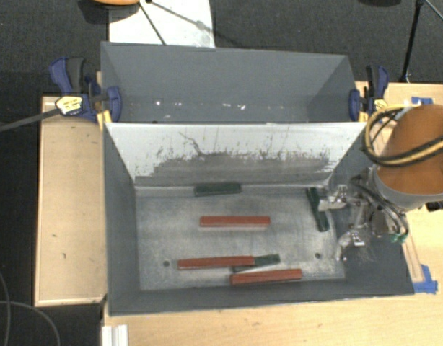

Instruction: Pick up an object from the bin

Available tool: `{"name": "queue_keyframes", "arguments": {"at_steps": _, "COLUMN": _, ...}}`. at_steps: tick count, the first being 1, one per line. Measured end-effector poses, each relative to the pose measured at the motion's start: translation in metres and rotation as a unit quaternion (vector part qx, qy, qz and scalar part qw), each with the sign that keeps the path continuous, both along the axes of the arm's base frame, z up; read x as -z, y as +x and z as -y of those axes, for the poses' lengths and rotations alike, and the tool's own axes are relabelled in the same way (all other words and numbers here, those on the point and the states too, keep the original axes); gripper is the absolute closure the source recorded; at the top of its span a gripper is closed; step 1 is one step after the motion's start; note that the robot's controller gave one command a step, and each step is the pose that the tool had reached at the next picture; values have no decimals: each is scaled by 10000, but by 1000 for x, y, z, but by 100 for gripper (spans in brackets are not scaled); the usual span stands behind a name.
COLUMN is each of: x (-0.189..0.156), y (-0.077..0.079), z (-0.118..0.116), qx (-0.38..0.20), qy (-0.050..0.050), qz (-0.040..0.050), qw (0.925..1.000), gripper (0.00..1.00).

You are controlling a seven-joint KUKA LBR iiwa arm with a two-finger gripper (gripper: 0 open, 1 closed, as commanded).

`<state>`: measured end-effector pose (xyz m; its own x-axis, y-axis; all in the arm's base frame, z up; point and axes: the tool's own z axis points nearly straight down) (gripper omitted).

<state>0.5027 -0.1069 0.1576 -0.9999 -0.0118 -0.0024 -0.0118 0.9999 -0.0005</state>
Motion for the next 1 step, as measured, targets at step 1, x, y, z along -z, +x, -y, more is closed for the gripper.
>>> {"name": "queue_keyframes", "arguments": {"at_steps": 1, "x": 0, "y": 0, "z": 0, "qx": -3, "qy": 0, "qz": 0, "qw": 10000, "gripper": 0}}
